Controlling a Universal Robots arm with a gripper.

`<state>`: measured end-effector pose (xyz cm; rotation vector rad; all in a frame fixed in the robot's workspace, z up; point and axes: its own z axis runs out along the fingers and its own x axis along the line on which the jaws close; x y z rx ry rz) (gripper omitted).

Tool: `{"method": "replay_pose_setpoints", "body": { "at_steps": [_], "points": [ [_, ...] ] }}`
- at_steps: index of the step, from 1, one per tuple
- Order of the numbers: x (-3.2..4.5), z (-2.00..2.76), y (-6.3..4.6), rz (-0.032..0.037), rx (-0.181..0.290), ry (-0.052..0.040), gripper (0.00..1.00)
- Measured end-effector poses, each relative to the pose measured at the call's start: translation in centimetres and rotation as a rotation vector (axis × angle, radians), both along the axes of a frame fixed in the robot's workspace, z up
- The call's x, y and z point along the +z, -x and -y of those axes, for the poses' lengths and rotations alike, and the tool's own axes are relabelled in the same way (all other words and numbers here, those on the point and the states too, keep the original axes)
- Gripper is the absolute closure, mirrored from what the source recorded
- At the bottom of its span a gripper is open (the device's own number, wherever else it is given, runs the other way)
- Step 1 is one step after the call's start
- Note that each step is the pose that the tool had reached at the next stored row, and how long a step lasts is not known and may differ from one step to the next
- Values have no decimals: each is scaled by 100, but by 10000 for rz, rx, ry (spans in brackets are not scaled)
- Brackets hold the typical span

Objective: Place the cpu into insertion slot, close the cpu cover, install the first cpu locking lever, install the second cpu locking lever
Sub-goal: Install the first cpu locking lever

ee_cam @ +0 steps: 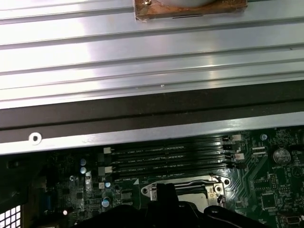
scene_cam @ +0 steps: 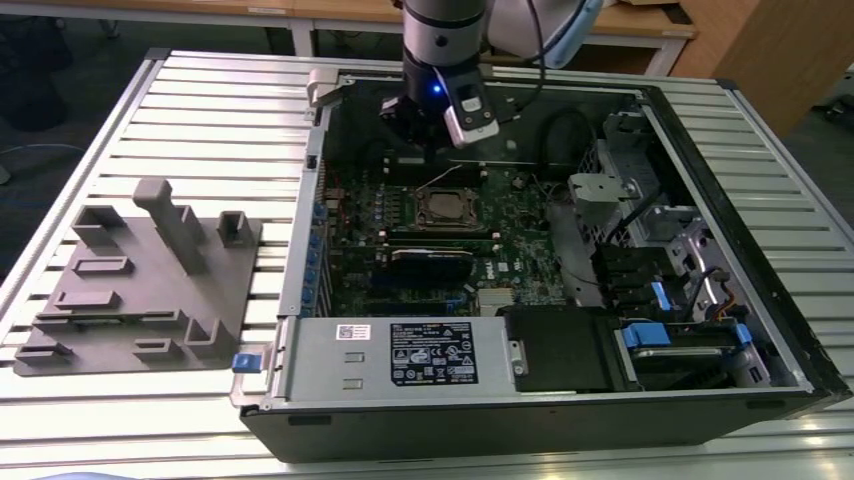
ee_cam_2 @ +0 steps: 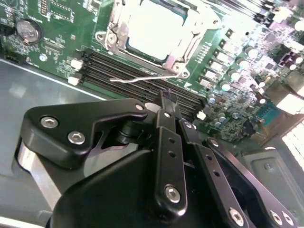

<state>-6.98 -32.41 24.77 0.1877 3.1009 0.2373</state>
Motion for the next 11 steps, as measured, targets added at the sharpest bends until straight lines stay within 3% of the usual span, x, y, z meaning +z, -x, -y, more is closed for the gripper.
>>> {"method": "replay_pose_setpoints", "body": {
  "at_steps": [7, 11],
  "points": [
    [-37, -16, -93, -1, 0, 144, 89],
    [-93, -33, -145, -1, 1, 155, 89]
  ]
}}
